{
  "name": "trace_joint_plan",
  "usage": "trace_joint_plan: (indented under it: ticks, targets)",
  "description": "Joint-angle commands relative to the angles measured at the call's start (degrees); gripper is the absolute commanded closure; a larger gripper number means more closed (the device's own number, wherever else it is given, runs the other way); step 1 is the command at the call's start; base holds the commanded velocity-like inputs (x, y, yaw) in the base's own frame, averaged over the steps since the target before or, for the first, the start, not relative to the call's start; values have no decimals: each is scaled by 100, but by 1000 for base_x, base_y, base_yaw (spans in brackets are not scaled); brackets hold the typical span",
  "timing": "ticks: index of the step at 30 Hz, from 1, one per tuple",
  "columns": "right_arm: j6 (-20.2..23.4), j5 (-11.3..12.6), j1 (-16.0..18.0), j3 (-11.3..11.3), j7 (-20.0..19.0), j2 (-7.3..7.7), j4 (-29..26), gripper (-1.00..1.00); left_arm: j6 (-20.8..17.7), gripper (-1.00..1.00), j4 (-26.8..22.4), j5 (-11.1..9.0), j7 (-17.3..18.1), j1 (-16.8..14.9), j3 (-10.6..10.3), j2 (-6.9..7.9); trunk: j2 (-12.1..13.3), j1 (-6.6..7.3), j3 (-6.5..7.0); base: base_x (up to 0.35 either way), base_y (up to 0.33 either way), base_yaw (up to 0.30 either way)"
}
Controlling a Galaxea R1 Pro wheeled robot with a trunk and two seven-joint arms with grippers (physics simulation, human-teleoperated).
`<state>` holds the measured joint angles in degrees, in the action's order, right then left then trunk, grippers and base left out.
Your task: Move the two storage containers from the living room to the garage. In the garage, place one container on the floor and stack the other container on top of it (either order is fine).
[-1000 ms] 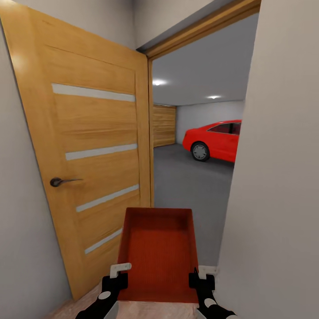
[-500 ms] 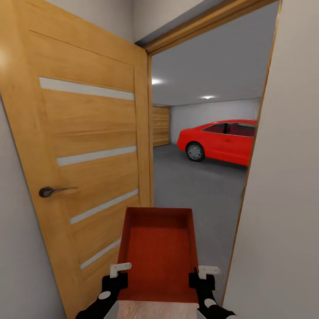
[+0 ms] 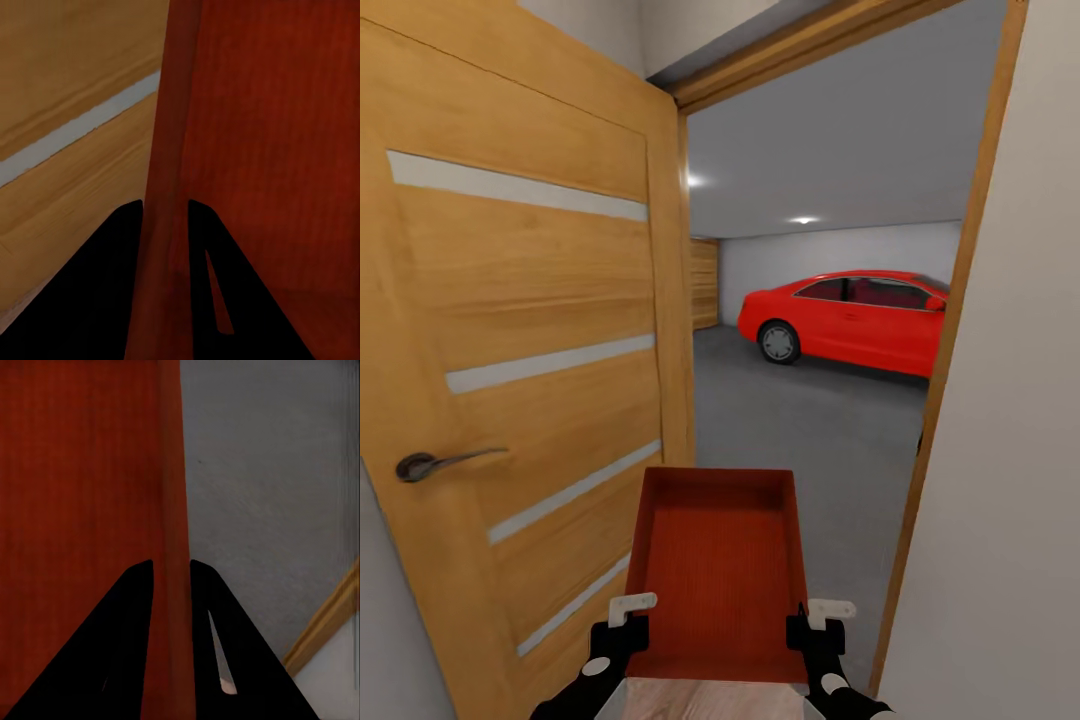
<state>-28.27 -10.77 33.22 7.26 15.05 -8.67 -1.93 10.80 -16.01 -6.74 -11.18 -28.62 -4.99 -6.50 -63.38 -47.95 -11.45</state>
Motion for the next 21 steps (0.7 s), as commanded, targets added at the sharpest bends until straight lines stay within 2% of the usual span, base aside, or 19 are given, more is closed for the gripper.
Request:
trace_joint_plan:
  ticks: [1, 21]
  targets:
    - [-486, 23, 9, -137, -2, 24, -8, 100, 27, 100, 28, -137, -40, -2, -73, 8, -5, -2, -8, 39, 26, -282]
    - [-486, 23, 9, -137, -2, 26, -9, 100, 45, 100, 19, -144, -41, -3, -73, 0, -5, -2, -8, 9, 2, -281]
